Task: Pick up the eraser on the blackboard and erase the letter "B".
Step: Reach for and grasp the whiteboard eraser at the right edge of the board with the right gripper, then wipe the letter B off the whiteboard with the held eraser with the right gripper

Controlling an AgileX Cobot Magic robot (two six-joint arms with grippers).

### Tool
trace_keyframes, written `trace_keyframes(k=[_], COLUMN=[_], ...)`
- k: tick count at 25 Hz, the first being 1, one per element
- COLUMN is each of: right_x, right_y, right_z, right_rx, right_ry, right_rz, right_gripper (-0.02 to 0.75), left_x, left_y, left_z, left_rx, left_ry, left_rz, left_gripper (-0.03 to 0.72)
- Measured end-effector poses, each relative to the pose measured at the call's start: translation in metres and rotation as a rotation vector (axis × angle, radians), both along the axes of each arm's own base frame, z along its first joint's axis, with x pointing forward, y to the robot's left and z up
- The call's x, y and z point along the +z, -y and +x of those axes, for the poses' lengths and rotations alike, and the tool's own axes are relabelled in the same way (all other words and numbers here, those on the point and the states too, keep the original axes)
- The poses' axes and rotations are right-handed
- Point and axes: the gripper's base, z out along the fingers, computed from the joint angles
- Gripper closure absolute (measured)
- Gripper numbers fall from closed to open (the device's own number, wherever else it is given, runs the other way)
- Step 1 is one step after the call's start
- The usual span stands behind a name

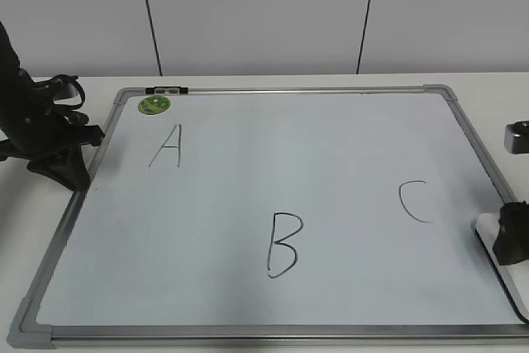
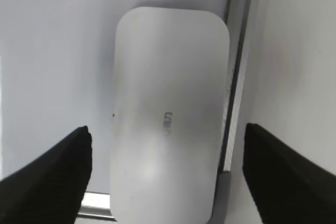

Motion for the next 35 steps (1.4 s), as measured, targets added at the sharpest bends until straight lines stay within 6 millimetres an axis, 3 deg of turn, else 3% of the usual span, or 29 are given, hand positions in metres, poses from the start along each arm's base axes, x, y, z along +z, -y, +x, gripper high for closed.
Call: trace_keyframes(k=[9,15,18,28,35], right_x=[-0.027,-0.030,-0.028,0.000,0.028], right_y=[0.000,0.001,0.000,-0.002,-0.018], right_z=[0.009,0.013,0.014,0.027,0.041], right_rx=[-0.002,-0.002,-0.003,-0.005,0.005], right_ry=[-0.054,-0.058,-0.071,-0.159,-0.167], right_rz=[-0.001,-0.001,0.002,0.032,0.108], right_gripper=[0.071,0.195,0.202,0.203,0.204], left_x=[0.000,0.000,0.000,0.000,0.000], left_y=[0.000,0.000,0.000,-0.001,-0.001], left_z=[0.000,0.000,0.000,0.000,0.000], left_rx=[0.002,0.002,0.002,0.003,0.003], left_ry=[0.000,0.000,0.000,-0.002,-0.002], left_rz=[0.000,0.000,0.000,0.000,0.000], left_gripper=[0.657,0.657,0.657,0.657,0.657])
